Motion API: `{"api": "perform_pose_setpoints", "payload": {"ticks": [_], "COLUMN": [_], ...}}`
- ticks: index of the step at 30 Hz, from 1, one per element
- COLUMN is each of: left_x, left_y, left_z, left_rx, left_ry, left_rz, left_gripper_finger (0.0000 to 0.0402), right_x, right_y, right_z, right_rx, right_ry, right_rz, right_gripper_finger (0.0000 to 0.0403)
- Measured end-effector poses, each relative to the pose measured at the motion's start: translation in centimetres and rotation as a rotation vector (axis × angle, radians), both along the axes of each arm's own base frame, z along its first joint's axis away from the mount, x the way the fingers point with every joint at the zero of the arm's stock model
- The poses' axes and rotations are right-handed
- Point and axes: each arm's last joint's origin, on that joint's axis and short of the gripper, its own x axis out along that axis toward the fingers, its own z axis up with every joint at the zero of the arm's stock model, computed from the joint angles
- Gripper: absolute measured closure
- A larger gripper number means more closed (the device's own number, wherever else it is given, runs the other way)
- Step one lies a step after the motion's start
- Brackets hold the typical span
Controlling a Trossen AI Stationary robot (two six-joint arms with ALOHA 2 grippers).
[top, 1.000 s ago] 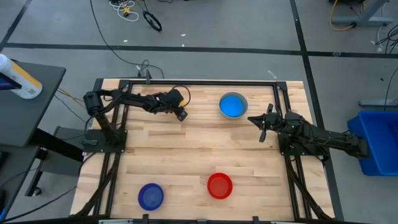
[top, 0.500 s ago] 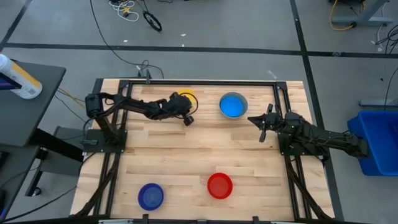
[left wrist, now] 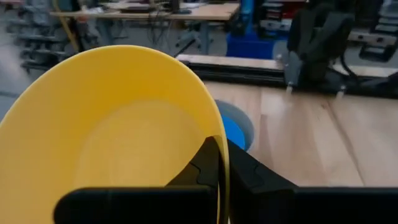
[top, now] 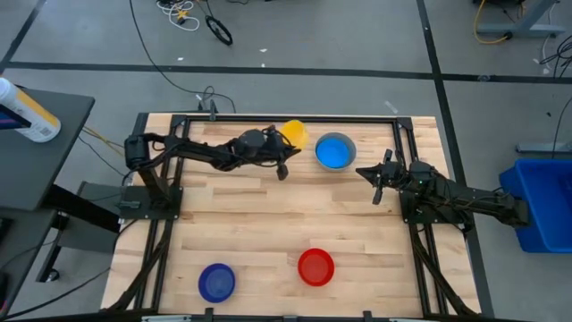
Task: Nest bowls inside each other
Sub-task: Stack the yellow bowl on the blue bowl
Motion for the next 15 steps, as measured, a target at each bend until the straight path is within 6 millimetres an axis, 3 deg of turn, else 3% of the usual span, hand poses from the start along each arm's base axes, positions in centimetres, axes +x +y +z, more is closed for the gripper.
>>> {"api": "perform_pose_setpoints", "payload": {"ticks": [11, 15], "left_x": [6.9, 8.8], "left_y": [1.8, 2.3], "left_z": [-2.4, -2.1], "left_rx": [-0.047, -0.043], "left_ry": [0.028, -0.004], "left_rz": [-0.153, -0.193], "left_gripper_finger": [0.0395, 0.0395], "right_x": [0.0, 0.0], "right_y": [0.0, 0.0], "right_z": [0.0, 0.0], "right_rx": [0.0, -0.001], "right_ry": [0.003, 0.004], "right_rz": [-0.001, 0.002], "right_gripper_finger": [0.039, 0.039]}}
